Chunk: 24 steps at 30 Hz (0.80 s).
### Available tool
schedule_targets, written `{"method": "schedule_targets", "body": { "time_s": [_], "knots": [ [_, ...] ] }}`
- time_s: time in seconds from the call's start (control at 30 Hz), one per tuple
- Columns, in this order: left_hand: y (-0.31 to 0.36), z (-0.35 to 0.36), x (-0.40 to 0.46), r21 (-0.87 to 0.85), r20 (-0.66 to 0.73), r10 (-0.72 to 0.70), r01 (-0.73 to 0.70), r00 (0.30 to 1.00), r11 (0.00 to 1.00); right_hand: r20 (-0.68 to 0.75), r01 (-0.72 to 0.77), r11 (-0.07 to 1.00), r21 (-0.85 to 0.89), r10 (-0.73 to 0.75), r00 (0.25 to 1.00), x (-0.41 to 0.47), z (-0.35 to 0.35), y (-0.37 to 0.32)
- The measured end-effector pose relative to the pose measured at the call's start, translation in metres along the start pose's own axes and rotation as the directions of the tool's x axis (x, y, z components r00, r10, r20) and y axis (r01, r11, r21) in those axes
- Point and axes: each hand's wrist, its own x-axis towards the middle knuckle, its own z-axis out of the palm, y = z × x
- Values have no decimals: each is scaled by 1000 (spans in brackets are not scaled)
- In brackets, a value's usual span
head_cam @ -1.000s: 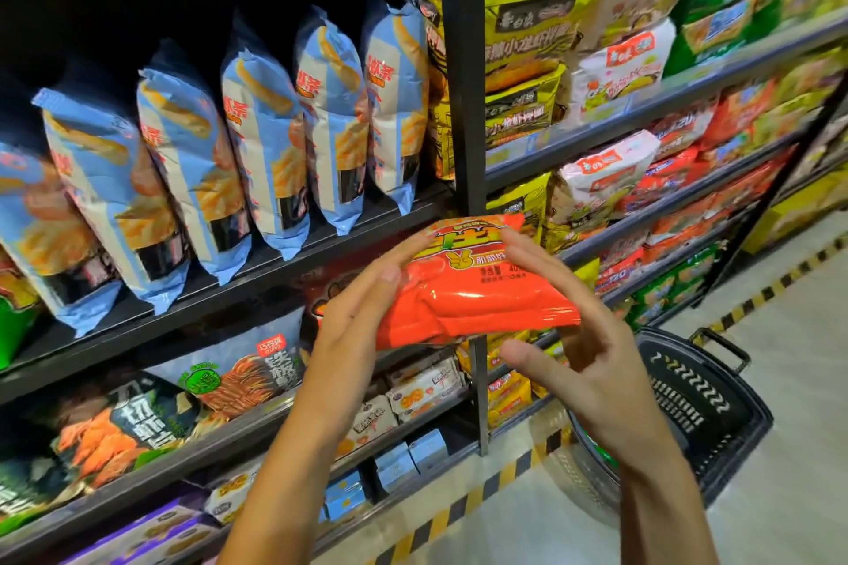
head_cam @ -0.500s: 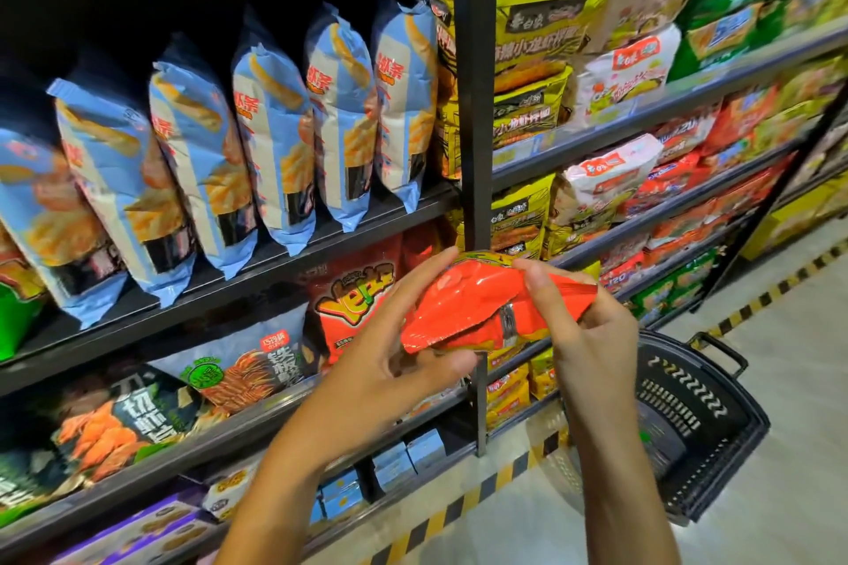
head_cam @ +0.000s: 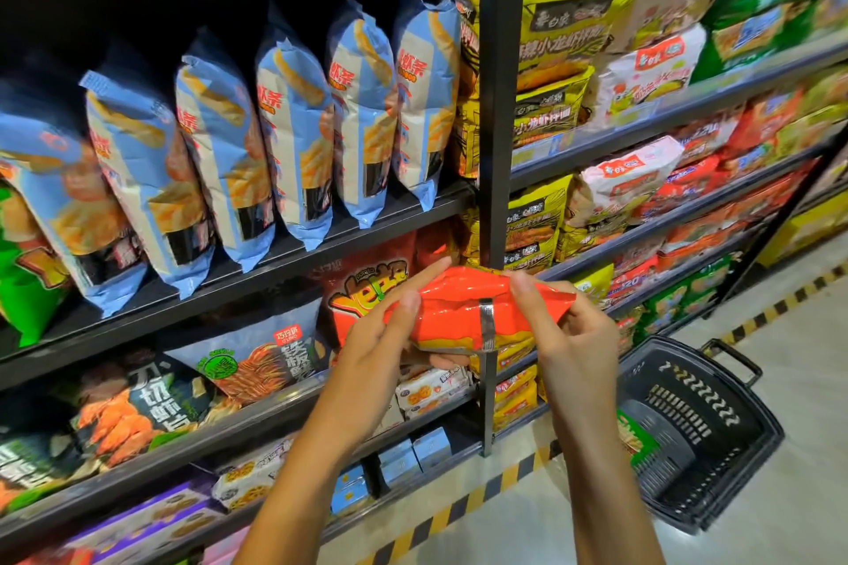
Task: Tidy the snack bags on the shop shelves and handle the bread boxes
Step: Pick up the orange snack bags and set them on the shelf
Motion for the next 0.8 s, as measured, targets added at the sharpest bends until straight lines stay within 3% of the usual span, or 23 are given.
{"method": "schedule_targets", "body": {
  "time_s": [0.13, 0.3, 0.63, 0.8],
  "knots": [
    [0, -1, 2, -105, -68, -55, 48, 996, 993, 123, 27, 998, -56, -20, 992, -2, 0, -3],
    [-1, -3, 2, -111, -66, -56, 48, 996, 993, 72, -8, 999, -34, 10, 997, -2, 0, -1],
    [1, -3, -4, -86, -44, -27, 23, 999, 996, 102, 39, 998, -49, -34, 994, -4, -9, 0],
    [0, -6, -8, -123, -8, 47, -48, 999, 991, 149, 15, 988, 151, -38, 988, -2, -17, 1]
  ]
}}
